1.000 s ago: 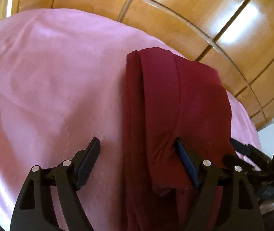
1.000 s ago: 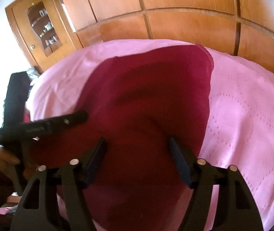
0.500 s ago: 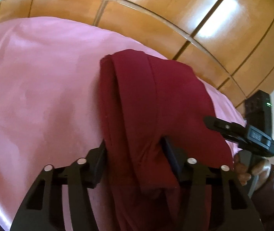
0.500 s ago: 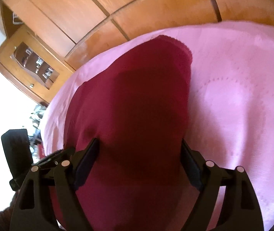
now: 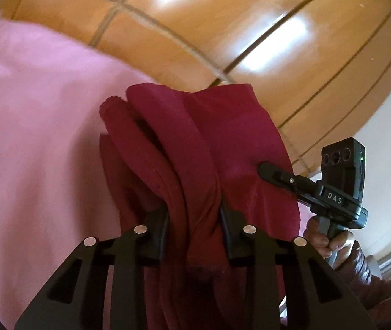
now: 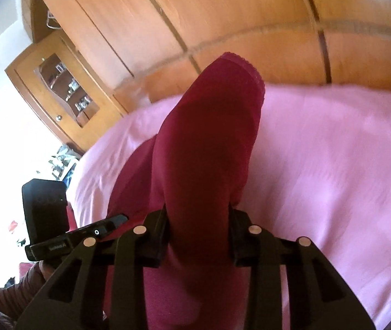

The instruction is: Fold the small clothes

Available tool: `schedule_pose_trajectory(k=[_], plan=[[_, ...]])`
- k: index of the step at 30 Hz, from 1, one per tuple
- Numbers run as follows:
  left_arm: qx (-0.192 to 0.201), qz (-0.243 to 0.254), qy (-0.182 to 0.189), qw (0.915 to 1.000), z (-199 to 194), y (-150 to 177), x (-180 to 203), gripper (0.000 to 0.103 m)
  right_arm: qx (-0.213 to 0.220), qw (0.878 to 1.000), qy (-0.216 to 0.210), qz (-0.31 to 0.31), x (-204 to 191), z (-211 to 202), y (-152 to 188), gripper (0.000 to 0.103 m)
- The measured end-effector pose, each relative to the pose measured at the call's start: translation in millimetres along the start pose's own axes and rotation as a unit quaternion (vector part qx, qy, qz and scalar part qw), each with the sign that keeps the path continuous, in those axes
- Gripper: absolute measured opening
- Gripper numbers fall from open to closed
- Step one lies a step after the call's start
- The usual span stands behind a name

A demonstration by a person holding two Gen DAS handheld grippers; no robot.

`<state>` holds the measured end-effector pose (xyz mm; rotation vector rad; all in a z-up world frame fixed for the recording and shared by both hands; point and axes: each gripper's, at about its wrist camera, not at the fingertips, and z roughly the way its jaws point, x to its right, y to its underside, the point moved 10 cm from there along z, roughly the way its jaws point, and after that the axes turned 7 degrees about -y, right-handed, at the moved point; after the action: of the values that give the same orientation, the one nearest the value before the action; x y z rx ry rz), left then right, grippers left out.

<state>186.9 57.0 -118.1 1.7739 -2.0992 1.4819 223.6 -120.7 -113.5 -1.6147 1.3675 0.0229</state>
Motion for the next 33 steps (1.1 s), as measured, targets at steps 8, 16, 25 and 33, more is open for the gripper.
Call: schedule_pose_trajectory(k=[8,16,25,33], plan=[[0.005,0.078,0.007,0.9969,64,-71,65,0.029,0.07,0.995,0.066,0.01,61,-55,-57,0.033],[-0.081,0.157,-0.155,0.972,185,-13,33,0.038,-0.012,0.976,0.21,0.048,184,-25,7,0.056],[-0.065,0.075,-0.181,0.9785,154,-20,26,0.063,0.016,0.967,0.254,0.028,176,-35,2,0.077],[0.028,0.096,-0.277,0.9558,94,-30,29,0.077,0.065,0.962,0.263,0.014,120,-74,10,0.092]])
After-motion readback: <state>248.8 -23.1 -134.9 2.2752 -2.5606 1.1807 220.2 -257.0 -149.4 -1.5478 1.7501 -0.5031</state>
